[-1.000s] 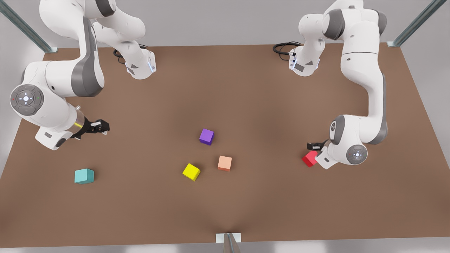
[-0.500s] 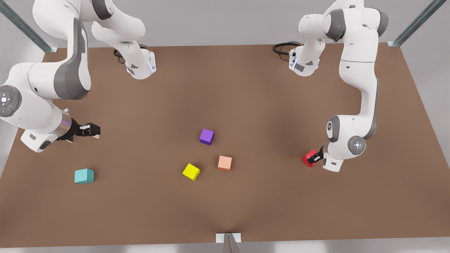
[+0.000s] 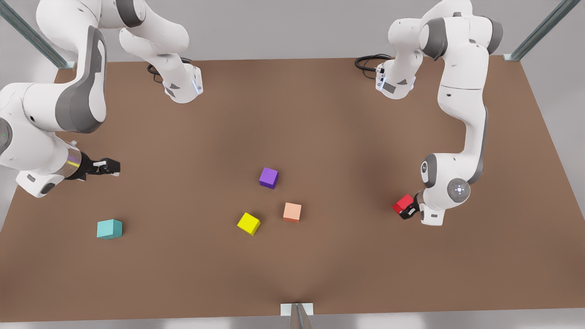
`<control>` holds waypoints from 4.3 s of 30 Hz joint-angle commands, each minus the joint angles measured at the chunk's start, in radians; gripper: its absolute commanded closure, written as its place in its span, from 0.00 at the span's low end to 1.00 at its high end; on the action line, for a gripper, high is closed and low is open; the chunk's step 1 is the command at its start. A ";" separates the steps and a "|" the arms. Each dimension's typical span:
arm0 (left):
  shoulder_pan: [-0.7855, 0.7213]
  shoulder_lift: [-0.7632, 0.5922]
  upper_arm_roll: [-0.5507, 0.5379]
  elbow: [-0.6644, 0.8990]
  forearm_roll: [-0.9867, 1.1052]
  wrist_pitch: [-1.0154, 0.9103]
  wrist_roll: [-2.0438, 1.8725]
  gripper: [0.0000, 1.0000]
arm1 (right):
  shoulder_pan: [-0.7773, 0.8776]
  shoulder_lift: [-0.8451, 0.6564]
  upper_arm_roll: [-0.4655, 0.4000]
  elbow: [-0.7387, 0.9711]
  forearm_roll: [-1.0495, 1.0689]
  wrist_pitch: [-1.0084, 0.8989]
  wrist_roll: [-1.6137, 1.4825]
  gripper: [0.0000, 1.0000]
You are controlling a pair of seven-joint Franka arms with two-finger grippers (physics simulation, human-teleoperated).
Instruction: Pick up red wooden cube and pass to hand red wooden cube and place in blue wooden cube
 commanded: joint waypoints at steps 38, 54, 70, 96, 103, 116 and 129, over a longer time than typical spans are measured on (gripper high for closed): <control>-0.109 0.391 -0.537 0.726 -0.670 -0.241 0.639 0.42 | 0.054 0.313 0.019 -0.013 0.760 -0.046 -0.651 0.00; -0.107 0.573 -0.644 0.856 -0.768 -0.295 1.172 0.46 | 0.043 0.465 0.022 -0.208 1.291 0.244 -2.270 0.00; -0.110 0.582 -0.649 0.856 -0.859 -0.218 0.949 0.42 | 0.177 0.393 0.029 -0.469 1.709 0.322 -2.512 0.00; -0.130 0.585 -0.650 0.855 -0.860 -0.144 0.952 0.41 | 0.270 0.399 0.038 -0.456 1.863 0.383 -2.505 0.00; -0.130 0.586 -0.650 0.855 -0.860 -0.144 0.954 0.41 | 0.299 0.416 0.038 -0.453 1.889 0.415 -2.505 0.00; -0.130 0.591 -0.650 0.855 -0.859 -0.144 0.955 0.41 | 0.316 0.434 0.046 -0.426 1.923 0.441 -2.495 0.00; -0.130 0.589 -0.650 0.855 -0.860 -0.143 0.955 0.34 | 0.316 0.434 0.055 -0.410 1.939 0.448 -2.489 0.48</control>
